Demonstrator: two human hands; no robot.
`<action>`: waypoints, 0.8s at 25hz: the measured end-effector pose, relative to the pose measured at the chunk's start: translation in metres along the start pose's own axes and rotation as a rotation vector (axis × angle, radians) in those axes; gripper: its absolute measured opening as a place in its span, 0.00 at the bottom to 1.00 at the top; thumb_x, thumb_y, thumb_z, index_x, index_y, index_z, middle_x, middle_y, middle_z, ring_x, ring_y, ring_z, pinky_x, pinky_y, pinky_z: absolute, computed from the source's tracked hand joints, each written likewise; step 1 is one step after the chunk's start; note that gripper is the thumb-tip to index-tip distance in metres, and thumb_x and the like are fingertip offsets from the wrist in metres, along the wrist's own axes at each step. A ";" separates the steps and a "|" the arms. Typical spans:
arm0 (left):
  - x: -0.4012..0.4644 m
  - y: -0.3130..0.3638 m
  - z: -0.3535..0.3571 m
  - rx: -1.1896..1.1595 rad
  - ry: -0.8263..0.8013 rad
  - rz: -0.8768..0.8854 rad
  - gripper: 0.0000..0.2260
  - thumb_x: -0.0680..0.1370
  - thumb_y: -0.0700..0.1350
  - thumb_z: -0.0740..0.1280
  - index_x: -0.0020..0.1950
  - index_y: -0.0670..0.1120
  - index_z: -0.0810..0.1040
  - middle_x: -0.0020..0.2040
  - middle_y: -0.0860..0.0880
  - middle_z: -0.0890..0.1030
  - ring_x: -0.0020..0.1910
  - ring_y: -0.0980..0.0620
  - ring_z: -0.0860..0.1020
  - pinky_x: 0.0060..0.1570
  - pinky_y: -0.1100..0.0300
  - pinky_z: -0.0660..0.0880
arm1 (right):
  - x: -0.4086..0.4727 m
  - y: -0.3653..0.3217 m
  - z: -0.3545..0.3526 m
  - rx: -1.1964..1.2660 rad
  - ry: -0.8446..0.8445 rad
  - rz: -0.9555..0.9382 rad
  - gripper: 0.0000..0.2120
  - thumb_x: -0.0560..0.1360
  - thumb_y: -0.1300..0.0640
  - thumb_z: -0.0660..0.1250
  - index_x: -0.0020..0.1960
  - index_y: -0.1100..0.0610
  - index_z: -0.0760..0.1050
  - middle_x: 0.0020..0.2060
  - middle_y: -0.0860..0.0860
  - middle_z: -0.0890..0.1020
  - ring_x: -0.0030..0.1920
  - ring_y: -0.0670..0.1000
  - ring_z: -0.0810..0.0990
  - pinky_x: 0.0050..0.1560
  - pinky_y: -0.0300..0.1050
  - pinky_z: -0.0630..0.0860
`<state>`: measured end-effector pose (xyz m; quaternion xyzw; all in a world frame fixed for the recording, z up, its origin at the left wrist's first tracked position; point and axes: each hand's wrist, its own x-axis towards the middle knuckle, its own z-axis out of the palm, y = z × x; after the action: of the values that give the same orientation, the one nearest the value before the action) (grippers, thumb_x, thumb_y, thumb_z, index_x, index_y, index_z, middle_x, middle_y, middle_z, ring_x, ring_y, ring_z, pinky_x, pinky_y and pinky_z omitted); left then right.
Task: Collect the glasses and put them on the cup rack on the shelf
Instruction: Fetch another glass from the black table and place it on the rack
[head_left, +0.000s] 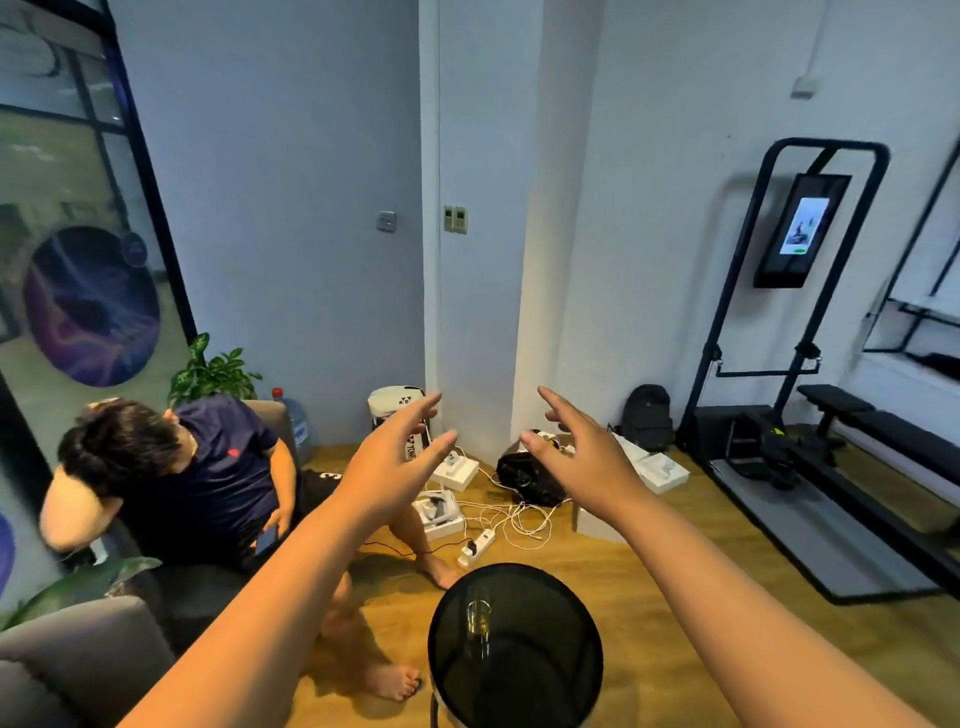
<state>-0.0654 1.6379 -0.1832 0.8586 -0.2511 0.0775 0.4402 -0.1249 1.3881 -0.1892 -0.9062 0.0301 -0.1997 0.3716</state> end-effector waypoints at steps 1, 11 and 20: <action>0.013 -0.013 0.004 -0.026 -0.028 0.014 0.33 0.78 0.65 0.63 0.82 0.59 0.63 0.77 0.54 0.72 0.73 0.53 0.72 0.68 0.52 0.71 | 0.006 0.004 0.006 -0.006 0.010 0.034 0.35 0.79 0.33 0.65 0.82 0.36 0.57 0.78 0.49 0.71 0.75 0.55 0.72 0.69 0.58 0.75; 0.122 -0.136 0.015 -0.163 -0.332 0.095 0.37 0.73 0.68 0.68 0.81 0.63 0.62 0.76 0.55 0.72 0.68 0.60 0.70 0.62 0.57 0.71 | 0.053 0.019 0.106 0.018 0.124 0.295 0.44 0.68 0.24 0.65 0.81 0.33 0.56 0.76 0.47 0.73 0.75 0.51 0.71 0.69 0.51 0.72; 0.152 -0.272 0.119 -0.229 -0.495 -0.018 0.39 0.75 0.63 0.74 0.81 0.67 0.58 0.75 0.59 0.72 0.71 0.60 0.71 0.63 0.59 0.74 | 0.059 0.138 0.204 0.083 0.061 0.529 0.47 0.71 0.32 0.75 0.80 0.28 0.51 0.75 0.41 0.71 0.75 0.46 0.68 0.70 0.47 0.69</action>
<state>0.1908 1.6206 -0.3953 0.7983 -0.3506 -0.1676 0.4601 0.0206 1.4112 -0.3948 -0.8444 0.2687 -0.1239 0.4466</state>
